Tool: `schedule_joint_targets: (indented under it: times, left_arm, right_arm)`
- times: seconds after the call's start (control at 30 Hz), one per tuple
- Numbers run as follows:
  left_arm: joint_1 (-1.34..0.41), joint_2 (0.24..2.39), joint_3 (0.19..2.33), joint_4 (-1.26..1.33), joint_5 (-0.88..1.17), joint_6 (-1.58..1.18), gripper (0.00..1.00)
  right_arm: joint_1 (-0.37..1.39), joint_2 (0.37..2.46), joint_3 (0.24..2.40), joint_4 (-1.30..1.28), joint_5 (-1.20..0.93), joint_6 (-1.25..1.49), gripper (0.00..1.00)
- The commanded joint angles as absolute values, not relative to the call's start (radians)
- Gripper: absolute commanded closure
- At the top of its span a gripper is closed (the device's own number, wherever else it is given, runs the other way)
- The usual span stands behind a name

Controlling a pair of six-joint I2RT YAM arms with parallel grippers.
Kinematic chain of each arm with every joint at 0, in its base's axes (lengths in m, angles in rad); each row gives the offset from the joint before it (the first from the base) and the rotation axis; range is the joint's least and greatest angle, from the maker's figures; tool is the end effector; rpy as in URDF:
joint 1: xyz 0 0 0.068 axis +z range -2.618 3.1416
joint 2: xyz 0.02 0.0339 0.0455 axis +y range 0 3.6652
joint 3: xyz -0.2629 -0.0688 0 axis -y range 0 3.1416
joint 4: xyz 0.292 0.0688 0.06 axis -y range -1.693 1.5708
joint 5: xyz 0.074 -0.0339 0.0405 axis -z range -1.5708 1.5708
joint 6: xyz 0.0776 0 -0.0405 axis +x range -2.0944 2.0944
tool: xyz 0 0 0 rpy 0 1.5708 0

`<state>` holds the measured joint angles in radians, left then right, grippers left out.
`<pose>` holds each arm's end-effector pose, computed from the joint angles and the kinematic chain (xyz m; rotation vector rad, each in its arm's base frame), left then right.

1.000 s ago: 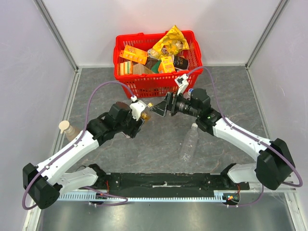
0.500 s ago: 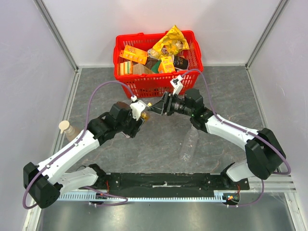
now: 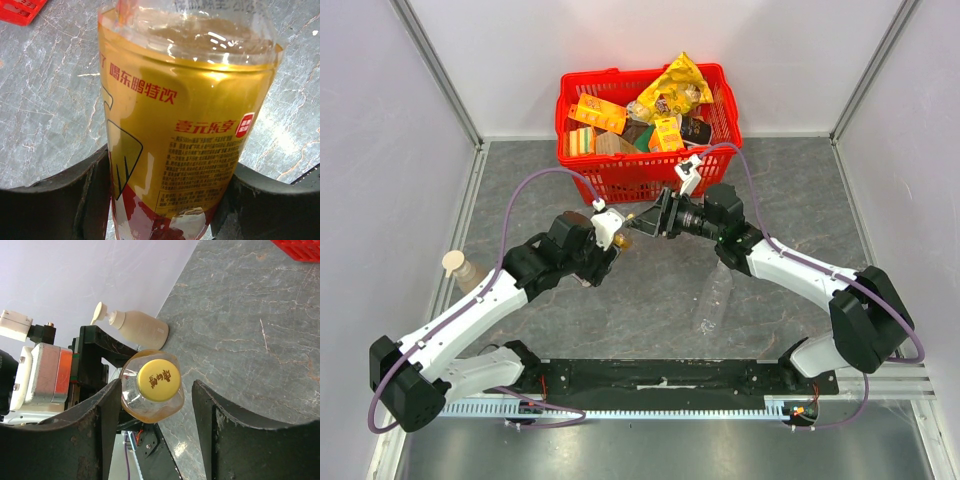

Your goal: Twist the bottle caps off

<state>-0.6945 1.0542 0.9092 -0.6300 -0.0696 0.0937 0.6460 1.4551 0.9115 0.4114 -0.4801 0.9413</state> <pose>0.2308 -0.1852 0.2533 0.8718 2.1861 -0.2144 0.3075 0.2767 0.2561 -0.1246 1.9590 1.5279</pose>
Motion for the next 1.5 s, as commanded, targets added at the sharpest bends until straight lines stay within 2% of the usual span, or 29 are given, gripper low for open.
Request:
schedule_joint_targets:
  times: [0.0, 0.27, 0.33, 0.6, 0.67, 0.83, 1.03, 1.33, 1.47]
  left_arm:
    - [-0.699, 1.049, 0.907, -0.603, -0.075, 0.066, 0.46]
    - [-0.706, 1.049, 0.907, -0.603, -0.077, 0.064, 0.46]
    - [-0.706, 1.049, 0.905, -0.603, -0.078, 0.064, 0.45]
    - [-0.710, 1.046, 0.904, -0.603, -0.081, 0.067, 0.45]
    - [-0.710, 1.048, 0.904, -0.603, -0.080, 0.066, 0.45]
    - [-0.710, 1.046, 0.905, -0.604, -0.084, 0.066, 0.45]
    - [-0.710, 1.043, 0.913, -0.606, -0.072, 0.067, 0.45]
    - [-0.713, 1.017, 0.956, -0.623, -0.005, 0.087, 0.48]
    - [-0.712, 0.988, 0.968, -0.627, 0.052, 0.098, 0.49]
  right_arm:
    - [0.644, 1.459, 0.942, 0.474, -0.471, 0.974, 0.36]
    - [0.634, 1.454, 0.940, 0.492, -0.454, 1.000, 0.37]
    - [0.635, 1.462, 0.946, 0.486, -0.457, 0.999, 0.43]
    - [0.635, 1.482, 0.950, 0.491, -0.480, 1.006, 0.56]
    - [0.635, 1.485, 0.959, 0.489, -0.494, 1.002, 0.61]
    - [0.635, 1.474, 0.950, 0.491, -0.495, 0.994, 0.85]
    - [0.635, 1.444, 0.916, 0.561, -0.512, 0.996, 0.99]
    - [0.634, 1.388, 0.874, 0.698, -0.615, 0.939, 1.00]
    - [0.635, 1.352, 0.874, 0.674, -0.663, 0.862, 1.00]
